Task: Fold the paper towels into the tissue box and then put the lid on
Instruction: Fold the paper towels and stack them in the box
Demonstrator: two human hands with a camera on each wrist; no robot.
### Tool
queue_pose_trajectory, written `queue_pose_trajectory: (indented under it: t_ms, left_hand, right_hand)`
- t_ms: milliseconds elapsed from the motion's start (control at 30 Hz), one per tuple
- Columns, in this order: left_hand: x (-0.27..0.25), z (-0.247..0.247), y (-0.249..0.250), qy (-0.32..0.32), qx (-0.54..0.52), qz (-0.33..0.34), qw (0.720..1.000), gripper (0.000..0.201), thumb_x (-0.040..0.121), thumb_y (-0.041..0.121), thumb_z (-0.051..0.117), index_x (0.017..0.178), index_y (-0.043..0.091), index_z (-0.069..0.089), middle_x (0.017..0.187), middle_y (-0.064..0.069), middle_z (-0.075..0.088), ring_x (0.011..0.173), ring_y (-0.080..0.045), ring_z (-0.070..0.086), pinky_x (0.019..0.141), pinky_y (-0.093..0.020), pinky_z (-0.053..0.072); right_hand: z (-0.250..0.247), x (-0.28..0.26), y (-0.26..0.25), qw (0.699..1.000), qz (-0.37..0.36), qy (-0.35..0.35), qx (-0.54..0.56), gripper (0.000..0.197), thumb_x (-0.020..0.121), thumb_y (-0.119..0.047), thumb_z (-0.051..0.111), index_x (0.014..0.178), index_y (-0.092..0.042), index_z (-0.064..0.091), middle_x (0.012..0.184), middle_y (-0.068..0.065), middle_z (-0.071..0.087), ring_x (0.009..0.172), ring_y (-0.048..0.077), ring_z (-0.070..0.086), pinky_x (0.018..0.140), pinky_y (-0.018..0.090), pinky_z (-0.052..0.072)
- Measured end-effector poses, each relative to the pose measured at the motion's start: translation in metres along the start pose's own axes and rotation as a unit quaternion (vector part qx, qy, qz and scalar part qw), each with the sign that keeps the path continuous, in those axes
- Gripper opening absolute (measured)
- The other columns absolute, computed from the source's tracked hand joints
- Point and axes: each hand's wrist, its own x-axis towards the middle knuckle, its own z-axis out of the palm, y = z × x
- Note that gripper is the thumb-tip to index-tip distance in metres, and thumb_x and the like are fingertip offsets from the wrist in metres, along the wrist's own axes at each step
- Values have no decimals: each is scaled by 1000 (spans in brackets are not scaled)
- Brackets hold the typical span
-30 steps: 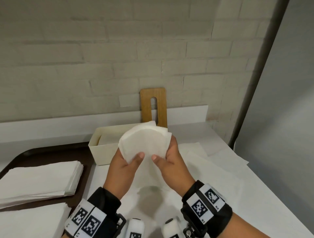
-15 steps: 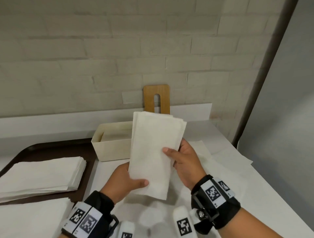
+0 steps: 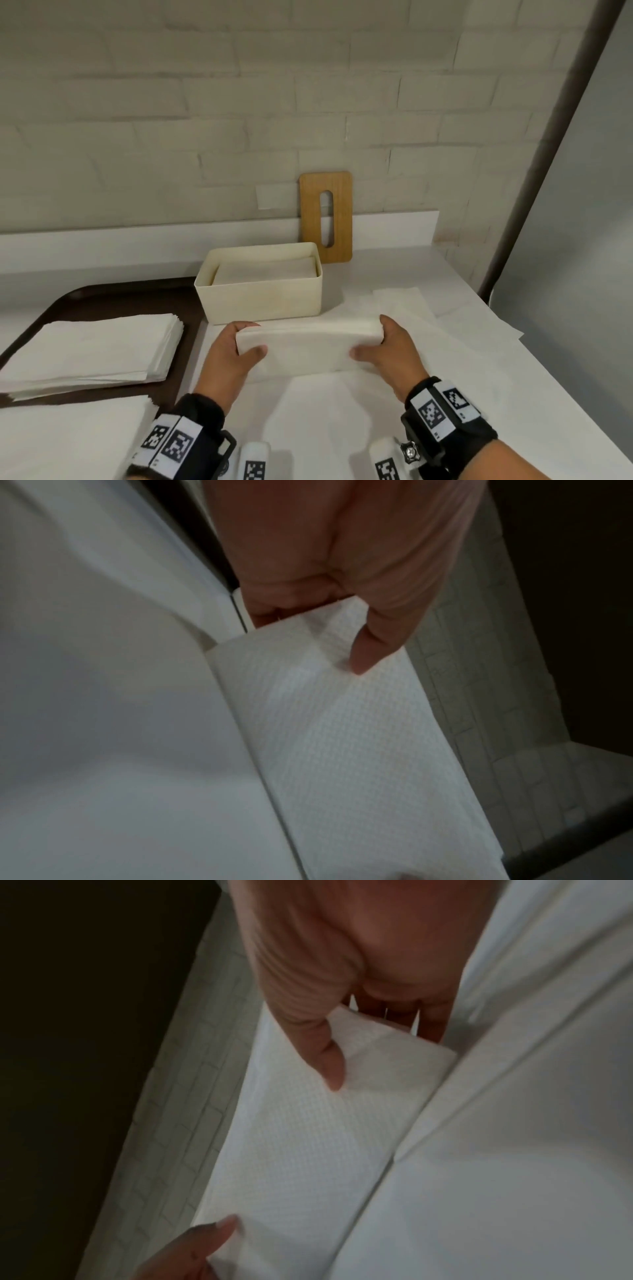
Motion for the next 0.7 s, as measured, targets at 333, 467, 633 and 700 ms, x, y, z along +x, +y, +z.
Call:
queue_pose_trajectory:
  t_ms: [333, 467, 633, 700]
  left_hand:
    - [3, 6, 7, 14, 6, 33, 999, 28, 80, -8, 60, 86, 18, 53, 87, -5, 60, 81, -20, 57, 68, -26, 46]
    - [4, 7, 2, 5, 12, 3, 1000, 37, 76, -14, 62, 86, 21, 52, 89, -2, 57, 81, -15, 54, 63, -22, 43]
    - [6, 7, -7, -1, 20, -14, 1000, 35, 78, -9, 63, 101, 14, 54, 97, -6, 61, 91, -24, 57, 69, -23, 44]
    - [6, 7, -6, -1, 34, -10, 999, 29, 79, -6, 63, 100, 14, 55, 98, -7, 62, 93, -25, 57, 74, -27, 44]
  right_hand:
    - [3, 4, -18, 998, -43, 28, 30, 36, 74, 8, 64, 88, -24, 59, 92, 2, 67, 87, 21, 64, 78, 35, 54]
    - [5, 6, -9, 999, -42, 34, -4, 41, 69, 14, 60, 88, -21, 53, 89, 0, 60, 83, 18, 58, 68, 27, 47]
    - [5, 9, -1, 999, -14, 43, 16, 35, 66, 9, 60, 86, -20, 56, 88, 6, 64, 83, 26, 61, 70, 34, 49]
    - [4, 10, -2, 999, -3, 36, 0, 32, 68, 7, 60, 87, -18, 57, 89, 6, 64, 88, 29, 62, 71, 34, 50]
